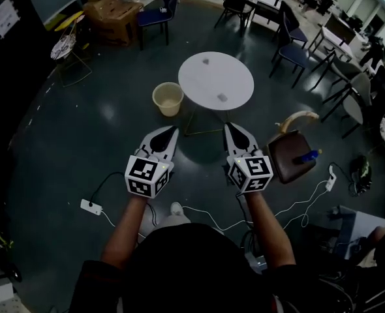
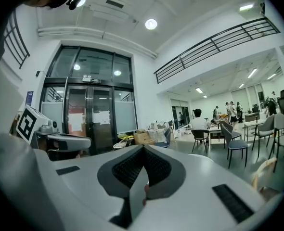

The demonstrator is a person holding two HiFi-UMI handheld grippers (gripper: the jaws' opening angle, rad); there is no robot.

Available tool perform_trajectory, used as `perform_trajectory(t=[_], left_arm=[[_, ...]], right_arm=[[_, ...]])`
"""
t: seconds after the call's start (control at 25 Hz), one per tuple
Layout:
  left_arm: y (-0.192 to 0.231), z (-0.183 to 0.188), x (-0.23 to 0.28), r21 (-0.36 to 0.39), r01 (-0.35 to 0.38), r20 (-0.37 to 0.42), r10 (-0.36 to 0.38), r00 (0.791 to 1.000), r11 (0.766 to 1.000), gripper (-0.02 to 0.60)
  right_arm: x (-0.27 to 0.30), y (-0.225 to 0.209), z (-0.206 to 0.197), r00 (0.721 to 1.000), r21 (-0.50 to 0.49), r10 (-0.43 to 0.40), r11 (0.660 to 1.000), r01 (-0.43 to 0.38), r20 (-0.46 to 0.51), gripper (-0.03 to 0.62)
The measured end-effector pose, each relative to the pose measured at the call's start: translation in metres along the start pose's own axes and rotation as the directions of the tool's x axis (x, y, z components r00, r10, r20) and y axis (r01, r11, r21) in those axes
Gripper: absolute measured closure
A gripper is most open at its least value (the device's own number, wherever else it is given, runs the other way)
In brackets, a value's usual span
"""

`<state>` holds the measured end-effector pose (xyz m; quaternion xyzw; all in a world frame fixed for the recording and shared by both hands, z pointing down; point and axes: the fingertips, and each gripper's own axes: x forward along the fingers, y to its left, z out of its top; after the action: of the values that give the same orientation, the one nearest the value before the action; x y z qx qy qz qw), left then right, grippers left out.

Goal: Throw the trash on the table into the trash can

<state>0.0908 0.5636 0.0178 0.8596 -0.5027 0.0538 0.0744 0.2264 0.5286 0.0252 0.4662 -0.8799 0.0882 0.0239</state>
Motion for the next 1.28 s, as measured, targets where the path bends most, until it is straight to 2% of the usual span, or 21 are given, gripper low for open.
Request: perform_trajectory(t=[0.52, 0.8, 1.08, 1.28], left_arm=[[0.063, -0.011, 0.004, -0.039, 0.039, -0.007, -0.039, 0.999, 0.998, 0.568], [0.071, -0.013, 0.010, -0.049, 0.060, -0.005, -0.061, 0.998, 0.997, 0.567], [0.077, -0.015, 0.033, -0.050, 0.067, -0.016, -0.068, 0.998, 0.997, 0.568], [0.084, -0.013, 0.068, -0.047, 0.067, -0.032, -0.068, 0.997, 0.997, 0.567]], right_arm=[[0.050, 0.027, 0.001, 0.999, -0.037, -0.039, 0.999, 0.038, -0.020, 0.576], [0.058, 0.025, -0.001, 0.998, -0.045, -0.057, 0.997, 0.056, -0.027, 0.576], [0.075, 0.004, -0.004, 0.997, -0.027, -0.070, 0.997, 0.069, -0.026, 0.576], [0.099, -0.022, -0.004, 0.997, -0.012, -0.069, 0.998, 0.068, -0.034, 0.576]])
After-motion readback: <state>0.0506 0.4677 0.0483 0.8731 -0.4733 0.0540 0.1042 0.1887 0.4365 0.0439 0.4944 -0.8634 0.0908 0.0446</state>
